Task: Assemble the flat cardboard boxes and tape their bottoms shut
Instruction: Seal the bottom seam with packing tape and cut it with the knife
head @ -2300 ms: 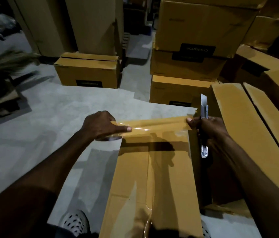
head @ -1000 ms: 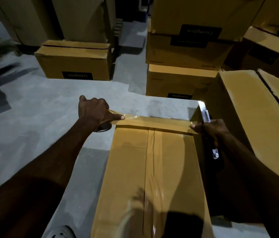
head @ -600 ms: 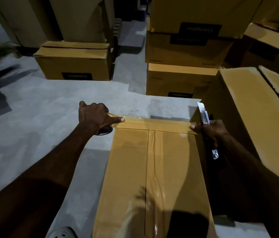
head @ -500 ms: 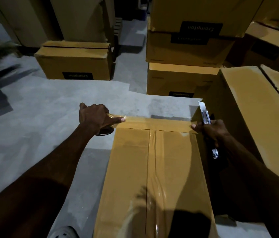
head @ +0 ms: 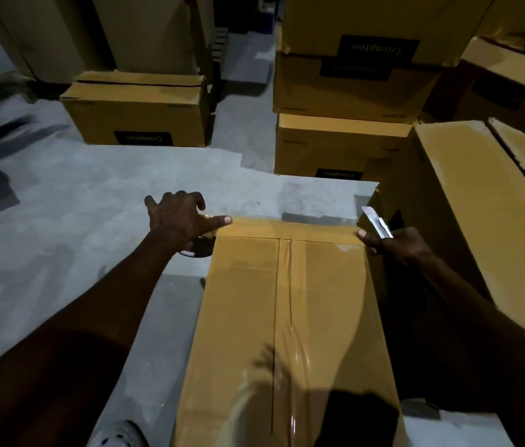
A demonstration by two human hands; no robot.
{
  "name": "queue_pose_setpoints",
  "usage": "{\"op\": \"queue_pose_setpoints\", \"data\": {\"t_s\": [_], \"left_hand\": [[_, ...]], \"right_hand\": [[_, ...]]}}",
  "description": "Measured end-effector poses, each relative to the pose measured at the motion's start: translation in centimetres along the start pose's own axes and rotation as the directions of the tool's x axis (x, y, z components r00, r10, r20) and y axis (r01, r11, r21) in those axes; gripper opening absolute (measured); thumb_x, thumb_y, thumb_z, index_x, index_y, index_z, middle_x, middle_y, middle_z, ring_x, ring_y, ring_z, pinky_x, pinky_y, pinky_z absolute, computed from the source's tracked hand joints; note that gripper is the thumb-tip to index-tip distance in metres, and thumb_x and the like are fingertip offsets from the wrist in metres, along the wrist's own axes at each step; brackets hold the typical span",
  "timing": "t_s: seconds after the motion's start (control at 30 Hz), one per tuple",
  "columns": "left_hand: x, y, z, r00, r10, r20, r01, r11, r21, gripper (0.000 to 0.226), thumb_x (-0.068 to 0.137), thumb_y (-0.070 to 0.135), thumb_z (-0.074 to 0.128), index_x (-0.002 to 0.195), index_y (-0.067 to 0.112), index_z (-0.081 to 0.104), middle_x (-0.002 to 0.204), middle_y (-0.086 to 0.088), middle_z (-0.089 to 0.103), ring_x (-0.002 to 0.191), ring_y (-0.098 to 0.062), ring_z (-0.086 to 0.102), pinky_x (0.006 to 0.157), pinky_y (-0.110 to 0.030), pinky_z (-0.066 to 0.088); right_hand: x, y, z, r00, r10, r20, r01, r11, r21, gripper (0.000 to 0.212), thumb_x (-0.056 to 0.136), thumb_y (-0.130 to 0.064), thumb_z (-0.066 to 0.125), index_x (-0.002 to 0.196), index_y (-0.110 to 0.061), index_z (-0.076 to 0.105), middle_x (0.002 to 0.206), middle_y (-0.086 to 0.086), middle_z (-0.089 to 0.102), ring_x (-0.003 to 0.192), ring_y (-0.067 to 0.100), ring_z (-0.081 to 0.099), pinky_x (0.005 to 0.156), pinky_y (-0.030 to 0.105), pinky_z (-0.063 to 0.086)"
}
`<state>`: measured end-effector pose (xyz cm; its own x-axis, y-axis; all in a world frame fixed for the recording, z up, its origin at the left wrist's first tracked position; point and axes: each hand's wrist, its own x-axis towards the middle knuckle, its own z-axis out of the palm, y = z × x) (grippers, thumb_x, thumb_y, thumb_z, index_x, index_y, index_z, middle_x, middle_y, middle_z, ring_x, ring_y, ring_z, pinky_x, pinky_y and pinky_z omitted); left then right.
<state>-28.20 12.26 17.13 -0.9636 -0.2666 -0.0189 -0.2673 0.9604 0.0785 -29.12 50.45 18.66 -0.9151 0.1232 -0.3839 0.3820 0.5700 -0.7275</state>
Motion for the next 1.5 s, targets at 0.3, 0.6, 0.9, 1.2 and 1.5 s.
{"op": "queue_pose_setpoints", "data": {"t_s": [0.3,0.6,0.9,1.2,1.5], "left_hand": [[-2.3,3.4,0.5,0.891,0.44,-0.111,-0.453,0.847,-0.278,0.018,0.093,0.02,0.059,0.106,0.021,0.071,0.112,0.001,0.071,0.101,-0.022,0.064,0.079,-0.032,0.048],[-3.0,5.7,1.4,0.925,0.373,0.07,-0.293,0.818,-0.495,0.04,0.098,0.05,0.045,0.119,0.026,0.068,0.124,0.002,0.068,0.113,-0.02,0.06,0.096,-0.042,0.047],[-3.1,8.0,2.0,0.943,0.302,0.139,-0.23,0.894,-0.384,0.07,0.072,0.087,0.037,0.1,0.034,0.073,0.108,0.005,0.072,0.109,-0.024,0.06,0.099,-0.051,0.039],[-3.3,8.5,2.0,0.944,0.289,0.162,-0.217,0.908,-0.357,0.063,0.078,0.08,0.046,0.11,0.031,0.071,0.118,0.003,0.069,0.117,-0.023,0.056,0.11,-0.056,0.025],[-1.1,-0.1,-1.4,0.975,0.22,0.003,-0.159,0.713,-0.683,0.023,0.093,0.008,0.06,0.113,0.013,0.071,0.119,-0.002,0.068,0.109,-0.014,0.061,0.088,-0.024,0.045]], "right_hand": [[0.9,-0.4,1.7,0.949,-0.306,0.077,0.312,0.946,-0.089,0.019,0.086,-0.028,0.073,0.079,-0.012,0.065,0.071,0.009,0.064,0.066,0.021,0.06,0.062,0.035,0.051],[1.1,1.4,2.2,0.98,-0.175,0.094,0.165,0.981,0.106,0.032,0.088,-0.04,0.068,0.083,-0.008,0.064,0.079,0.017,0.058,0.062,0.023,0.049,0.046,0.026,0.039],[0.9,-1.6,2.4,0.897,-0.412,0.158,0.436,0.885,-0.164,0.018,0.083,-0.035,0.075,0.092,-0.019,0.072,0.076,0.004,0.07,0.069,0.02,0.068,0.065,0.034,0.056],[1.2,-3.4,5.4,0.924,-0.356,0.141,0.382,0.831,-0.403,0.052,0.076,-0.055,0.074,0.102,-0.01,0.072,0.086,0.01,0.07,0.076,0.025,0.065,0.064,0.033,0.047],[-0.7,-7.9,9.2,0.921,-0.376,0.104,0.386,0.917,-0.103,0.022,0.085,-0.032,0.075,0.1,-0.016,0.071,0.094,0.008,0.071,0.081,0.023,0.069,0.08,0.045,0.059]]}}
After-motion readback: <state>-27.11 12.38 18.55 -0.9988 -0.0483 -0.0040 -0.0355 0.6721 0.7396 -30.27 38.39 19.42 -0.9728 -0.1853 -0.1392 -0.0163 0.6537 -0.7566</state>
